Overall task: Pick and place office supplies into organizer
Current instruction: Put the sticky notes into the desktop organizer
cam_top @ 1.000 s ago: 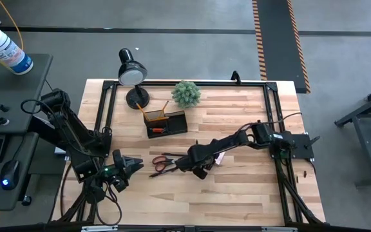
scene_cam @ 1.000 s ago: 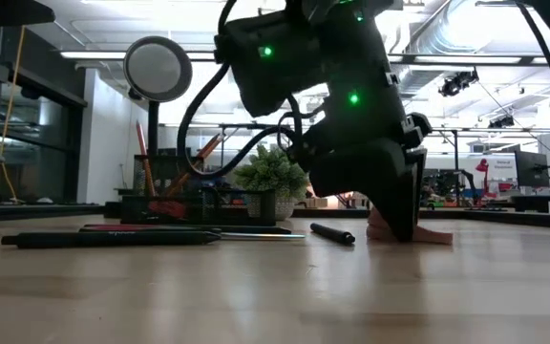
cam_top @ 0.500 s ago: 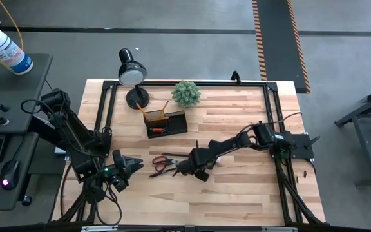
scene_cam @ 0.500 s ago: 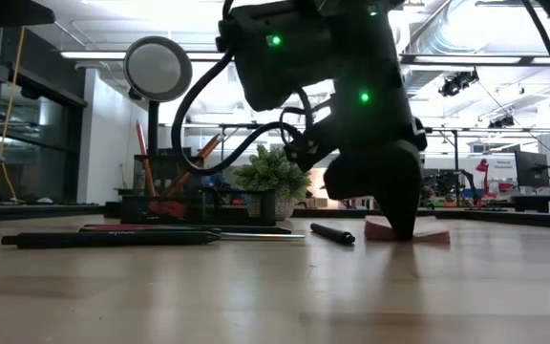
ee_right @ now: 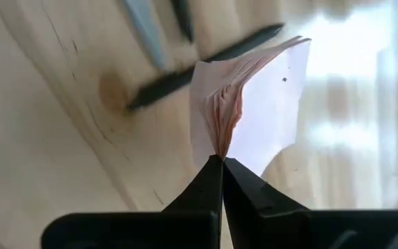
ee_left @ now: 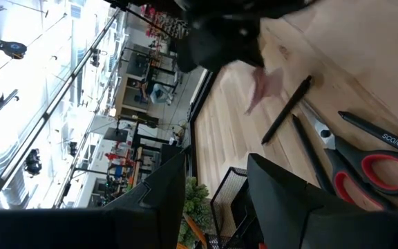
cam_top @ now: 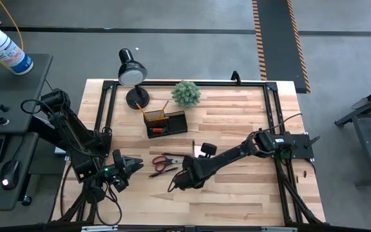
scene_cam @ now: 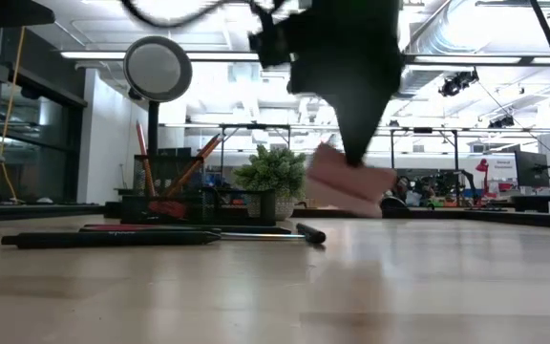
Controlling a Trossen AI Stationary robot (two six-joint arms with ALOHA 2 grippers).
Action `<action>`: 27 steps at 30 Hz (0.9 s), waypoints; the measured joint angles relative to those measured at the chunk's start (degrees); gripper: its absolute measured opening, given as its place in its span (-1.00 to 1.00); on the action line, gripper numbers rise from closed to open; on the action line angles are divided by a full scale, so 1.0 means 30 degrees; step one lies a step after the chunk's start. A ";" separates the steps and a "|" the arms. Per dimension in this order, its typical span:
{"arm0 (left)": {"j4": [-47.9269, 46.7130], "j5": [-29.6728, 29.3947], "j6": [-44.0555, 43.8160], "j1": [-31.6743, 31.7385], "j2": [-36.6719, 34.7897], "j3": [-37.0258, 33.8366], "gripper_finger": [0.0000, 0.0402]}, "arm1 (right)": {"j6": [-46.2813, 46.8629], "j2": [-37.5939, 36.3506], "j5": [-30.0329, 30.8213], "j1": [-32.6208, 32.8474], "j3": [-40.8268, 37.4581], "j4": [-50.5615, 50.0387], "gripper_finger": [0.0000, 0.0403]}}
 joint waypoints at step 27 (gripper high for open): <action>-0.0138 0.0313 -0.0146 0.0001 0.0000 0.0000 -0.29 | -1.4248 -0.0073 0.1427 -0.5938 0.3643 0.2062 -1.00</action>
